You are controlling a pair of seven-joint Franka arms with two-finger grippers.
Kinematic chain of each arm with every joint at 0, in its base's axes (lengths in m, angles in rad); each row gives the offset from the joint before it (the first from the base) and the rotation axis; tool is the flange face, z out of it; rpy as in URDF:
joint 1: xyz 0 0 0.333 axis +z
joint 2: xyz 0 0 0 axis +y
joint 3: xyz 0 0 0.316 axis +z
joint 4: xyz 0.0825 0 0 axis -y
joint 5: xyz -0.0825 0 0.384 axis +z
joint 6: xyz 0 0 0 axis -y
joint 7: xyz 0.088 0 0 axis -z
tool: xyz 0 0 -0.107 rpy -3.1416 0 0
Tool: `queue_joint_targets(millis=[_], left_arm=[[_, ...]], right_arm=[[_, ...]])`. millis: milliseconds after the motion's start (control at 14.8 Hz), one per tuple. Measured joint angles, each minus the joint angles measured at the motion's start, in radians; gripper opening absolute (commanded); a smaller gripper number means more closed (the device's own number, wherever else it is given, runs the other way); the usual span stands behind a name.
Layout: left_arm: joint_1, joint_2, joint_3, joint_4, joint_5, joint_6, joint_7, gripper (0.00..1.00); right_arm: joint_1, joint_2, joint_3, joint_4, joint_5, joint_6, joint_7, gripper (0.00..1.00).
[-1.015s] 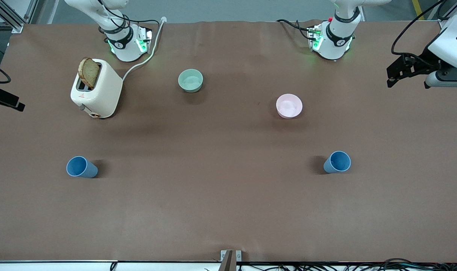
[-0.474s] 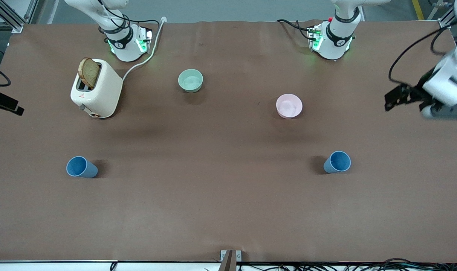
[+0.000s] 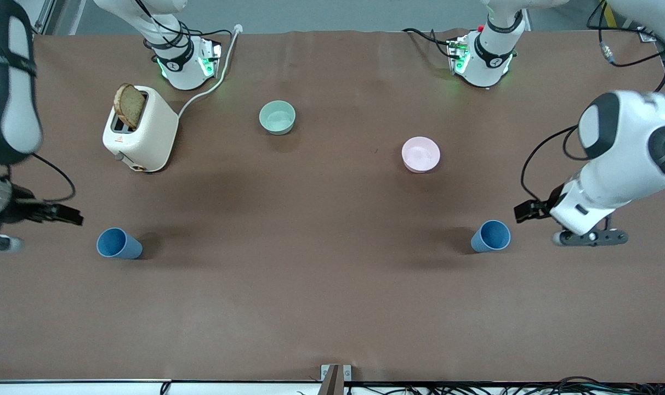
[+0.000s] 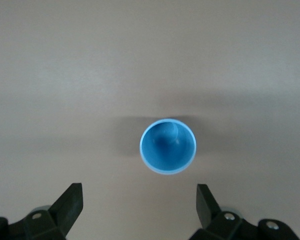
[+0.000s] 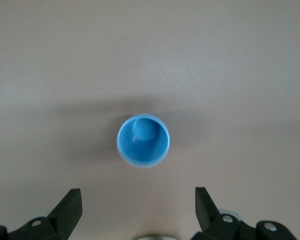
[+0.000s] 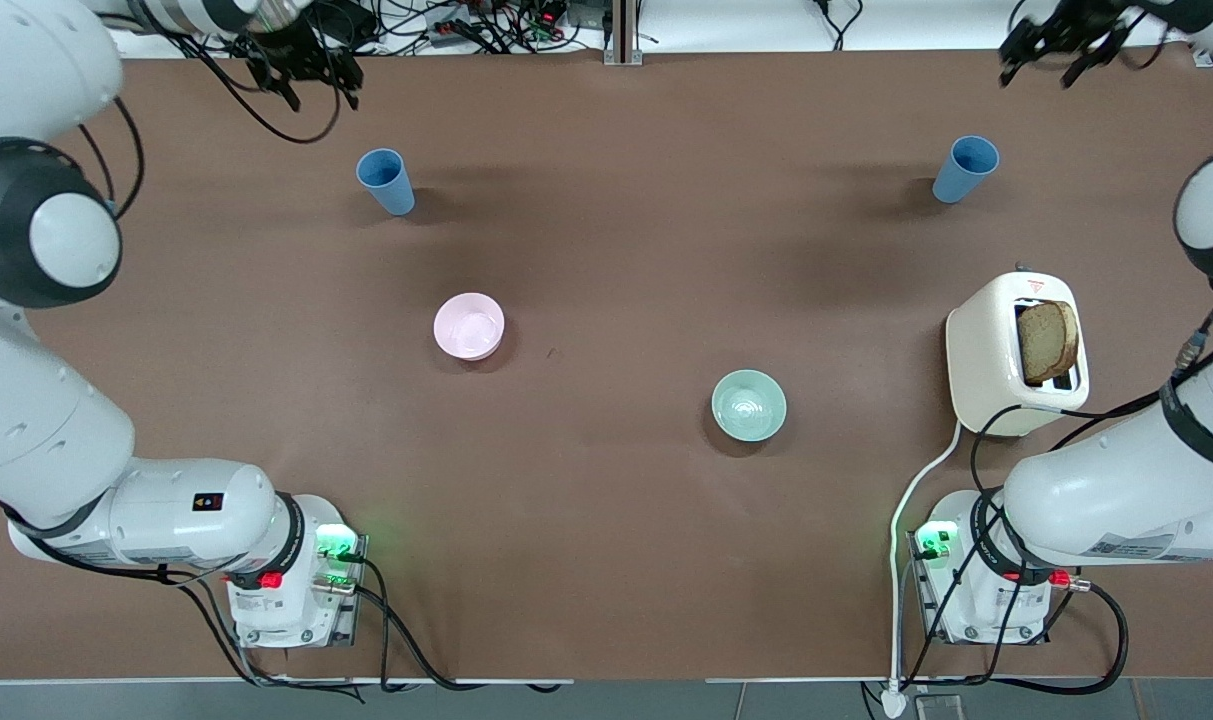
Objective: Stack blue cups with both arms
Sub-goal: 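Grasp the blue cups with the right gripper while the left gripper grasps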
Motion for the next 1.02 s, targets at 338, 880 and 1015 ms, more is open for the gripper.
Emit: queue_joint_targets(millis=[338,880,1015], left_arm=[[0.000,0.143,0.001,-0.006,0.001,0.096,-0.002,0.71],[0.001,0.224,0.000,-0.005,0.001,0.143,-0.028,0.00],[0.001,0.222,-0.001,-0.002,0.001,0.140,-0.051,0.00]], right_arm=[[-0.038,0.088,-0.004,-0.119,0.000,0.255,-0.151,1.00],[-0.048,0.172,0.004,-0.193,0.000,0.473,-0.169,0.46],[-0.048,0.182,0.005,-0.210,0.000,0.489,-0.169,0.06]])
